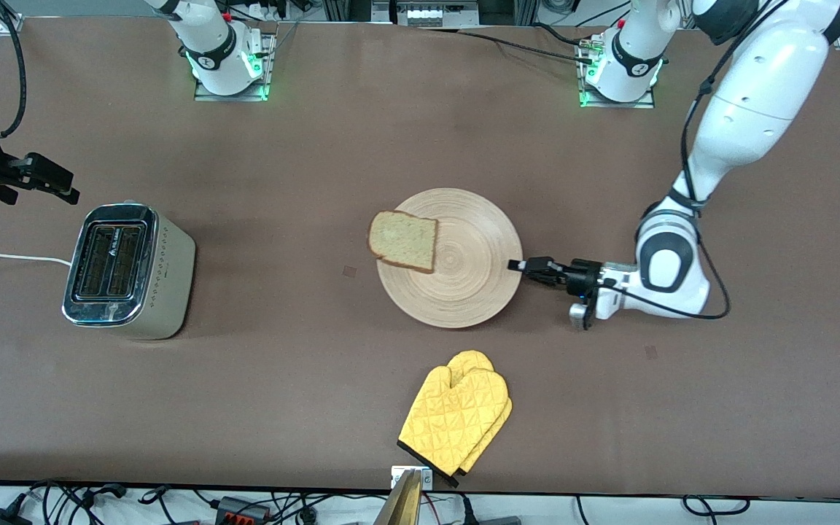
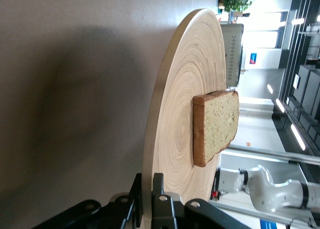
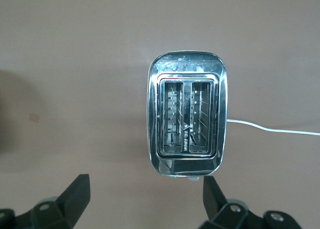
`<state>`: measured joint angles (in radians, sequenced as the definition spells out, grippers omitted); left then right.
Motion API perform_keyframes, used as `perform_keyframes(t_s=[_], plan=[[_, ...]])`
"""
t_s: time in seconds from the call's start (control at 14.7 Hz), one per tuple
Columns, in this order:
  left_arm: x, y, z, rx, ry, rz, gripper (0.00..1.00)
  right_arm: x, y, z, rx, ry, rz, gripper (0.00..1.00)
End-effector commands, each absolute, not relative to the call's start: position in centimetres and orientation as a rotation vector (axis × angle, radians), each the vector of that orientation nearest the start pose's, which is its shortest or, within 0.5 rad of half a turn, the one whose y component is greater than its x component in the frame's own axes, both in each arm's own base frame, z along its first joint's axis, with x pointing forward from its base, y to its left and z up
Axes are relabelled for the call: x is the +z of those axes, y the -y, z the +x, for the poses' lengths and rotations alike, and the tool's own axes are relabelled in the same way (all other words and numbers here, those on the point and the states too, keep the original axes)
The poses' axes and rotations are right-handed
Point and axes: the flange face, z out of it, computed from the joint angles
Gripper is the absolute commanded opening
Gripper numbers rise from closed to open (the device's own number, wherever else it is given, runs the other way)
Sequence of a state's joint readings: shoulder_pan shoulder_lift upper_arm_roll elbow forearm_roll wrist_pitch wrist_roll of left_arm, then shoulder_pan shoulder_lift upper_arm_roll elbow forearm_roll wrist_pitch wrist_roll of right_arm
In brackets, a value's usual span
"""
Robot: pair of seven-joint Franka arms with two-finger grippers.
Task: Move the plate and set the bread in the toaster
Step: 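Slide the plate toward the table center with the left gripper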
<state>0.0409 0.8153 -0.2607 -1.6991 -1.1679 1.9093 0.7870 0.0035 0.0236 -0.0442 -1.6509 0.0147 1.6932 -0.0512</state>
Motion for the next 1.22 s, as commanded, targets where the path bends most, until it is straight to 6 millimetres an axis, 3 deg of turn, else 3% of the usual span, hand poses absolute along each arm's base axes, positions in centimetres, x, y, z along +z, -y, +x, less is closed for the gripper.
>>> perform_keyframes(t_s=[0.0, 0.41, 0.61, 0.82, 0.95, 1.16], plan=[[12.9, 22.5, 60.5, -0.21, 0.085, 1.881, 0.02, 58.5, 2.0, 56.3, -0.046, 0.039, -3.135, 1.0], [11.4, 26.8, 59.0, -0.235, 0.092, 1.875, 0.02, 58.1, 1.9, 56.3, -0.051, 0.042, -3.135, 1.0], [10.9, 29.0, 58.3, -0.196, 0.115, 1.95, 0.02, 57.6, 1.9, 56.3, -0.051, 0.039, -3.135, 1.0], [10.7, 29.7, 57.9, -0.2, 0.124, 1.964, 0.03, 57.6, 1.9, 56.3, -0.053, 0.042, -3.136, 1.0], [10.7, 30.2, 57.6, -0.206, 0.131, 1.963, 0.03, 56.5, 1.5, 56.4, -0.044, 0.051, -3.136, 1.0], [10.5, 30.1, 57.5, -0.212, 0.141, 1.973, 0.09, 54.0, -1.0, 57.0, -0.02, 0.117, -3.133, 1.0]])
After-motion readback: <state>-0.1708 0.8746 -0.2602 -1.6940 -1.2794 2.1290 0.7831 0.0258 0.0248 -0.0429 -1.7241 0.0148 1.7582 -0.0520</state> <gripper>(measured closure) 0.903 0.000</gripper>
